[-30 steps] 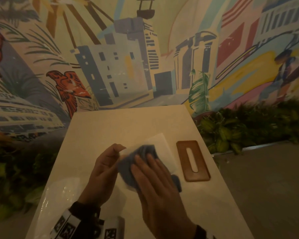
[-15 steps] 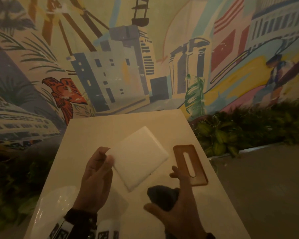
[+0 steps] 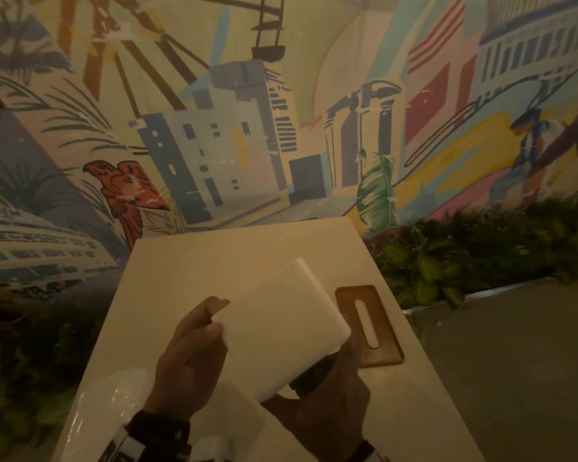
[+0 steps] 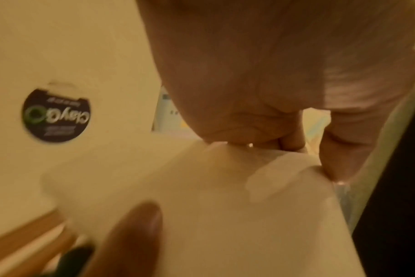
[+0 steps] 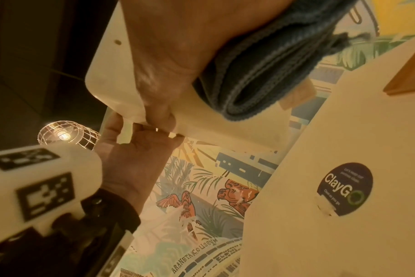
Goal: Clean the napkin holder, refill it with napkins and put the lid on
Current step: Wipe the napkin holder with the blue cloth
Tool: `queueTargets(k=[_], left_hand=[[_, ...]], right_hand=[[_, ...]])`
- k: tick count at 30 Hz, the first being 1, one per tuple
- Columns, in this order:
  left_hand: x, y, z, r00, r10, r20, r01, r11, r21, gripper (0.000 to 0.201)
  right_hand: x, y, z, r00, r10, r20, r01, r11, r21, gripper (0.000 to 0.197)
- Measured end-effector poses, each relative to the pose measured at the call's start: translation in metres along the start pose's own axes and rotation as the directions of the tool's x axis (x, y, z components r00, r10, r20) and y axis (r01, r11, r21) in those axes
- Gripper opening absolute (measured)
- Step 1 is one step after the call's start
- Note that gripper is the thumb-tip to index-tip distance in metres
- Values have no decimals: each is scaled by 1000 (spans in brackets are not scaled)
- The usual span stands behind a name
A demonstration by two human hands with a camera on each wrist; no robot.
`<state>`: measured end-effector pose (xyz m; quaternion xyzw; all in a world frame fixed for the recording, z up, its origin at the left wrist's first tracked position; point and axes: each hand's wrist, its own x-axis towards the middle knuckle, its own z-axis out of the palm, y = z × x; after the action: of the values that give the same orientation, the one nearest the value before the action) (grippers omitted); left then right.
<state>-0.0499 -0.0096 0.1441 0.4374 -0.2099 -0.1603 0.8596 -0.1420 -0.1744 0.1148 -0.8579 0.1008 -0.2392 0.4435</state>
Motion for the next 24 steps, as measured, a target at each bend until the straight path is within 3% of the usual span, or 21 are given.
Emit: queueTargets(k=[2, 5, 8, 13, 16, 19, 21, 24], left_hand=[[4, 9, -5, 999, 43, -4, -40, 960, 276, 17], [8, 27, -6, 996, 80, 45, -89, 721, 687, 22], [4, 38, 15, 992, 85, 91, -122, 506, 854, 32], [-4, 23, 48, 993, 94, -65, -8, 623, 782, 20], [-3, 13, 45, 987, 89, -136, 24, 747, 665, 21], [2, 5, 28, 985, 74, -155, 31, 813, 581, 24], [4, 3, 14, 987, 67, -148, 28, 829, 559, 29], [5, 0, -2, 985, 58, -160, 44, 820, 571, 33]], right_hand=[[4, -2, -7, 999, -14, -43, 10, 997, -76, 124], [7, -3, -9, 998, -33, -44, 24, 981, -195, 125], [7, 2, -10, 996, -86, 5, 84, 951, -298, 118], [5, 8, -13, 979, -202, 16, 194, 910, -367, 105], [2, 15, -13, 983, -165, 77, 182, 909, -376, 113], [-1, 23, -22, 991, -25, 134, 59, 963, -262, 120], [1, 26, -36, 991, 103, 87, -94, 991, -94, 97], [7, 25, -63, 956, 288, 44, -292, 943, 161, 60]])
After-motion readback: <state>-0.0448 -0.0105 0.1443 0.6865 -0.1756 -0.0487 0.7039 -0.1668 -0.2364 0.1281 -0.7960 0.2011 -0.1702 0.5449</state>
